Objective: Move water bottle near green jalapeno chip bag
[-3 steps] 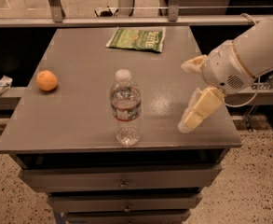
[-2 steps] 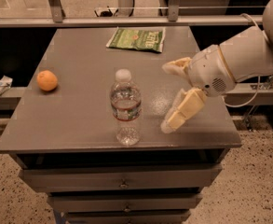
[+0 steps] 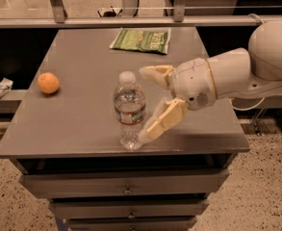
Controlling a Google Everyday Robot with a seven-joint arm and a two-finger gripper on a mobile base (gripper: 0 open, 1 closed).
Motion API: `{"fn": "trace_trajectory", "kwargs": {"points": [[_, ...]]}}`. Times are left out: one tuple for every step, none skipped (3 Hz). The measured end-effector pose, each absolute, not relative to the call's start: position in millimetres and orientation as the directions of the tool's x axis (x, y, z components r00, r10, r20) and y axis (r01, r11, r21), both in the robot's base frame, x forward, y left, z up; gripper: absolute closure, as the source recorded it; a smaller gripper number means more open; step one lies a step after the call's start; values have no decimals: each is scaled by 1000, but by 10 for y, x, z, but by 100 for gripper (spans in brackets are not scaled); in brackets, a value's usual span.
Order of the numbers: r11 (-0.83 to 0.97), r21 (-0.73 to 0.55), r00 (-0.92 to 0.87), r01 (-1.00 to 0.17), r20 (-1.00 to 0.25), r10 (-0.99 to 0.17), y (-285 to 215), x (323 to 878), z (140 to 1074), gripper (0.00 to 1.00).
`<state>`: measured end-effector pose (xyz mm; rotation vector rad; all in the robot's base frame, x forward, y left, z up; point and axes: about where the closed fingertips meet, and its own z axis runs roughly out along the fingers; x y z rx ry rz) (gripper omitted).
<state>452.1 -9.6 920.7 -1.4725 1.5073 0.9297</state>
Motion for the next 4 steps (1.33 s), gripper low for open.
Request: {"fn": "trace_trajectory", "kwargs": {"points": [[16, -20, 14, -1000, -952, -307, 141, 4429, 9177, 0], [5, -3, 1, -1000, -961, -278, 293, 4410, 9050, 26], [19, -4, -1, -1000, -958, -285, 264, 4469, 8973, 49], [58, -46, 24, -997, -942, -335, 51, 4694, 9004, 80]]}}
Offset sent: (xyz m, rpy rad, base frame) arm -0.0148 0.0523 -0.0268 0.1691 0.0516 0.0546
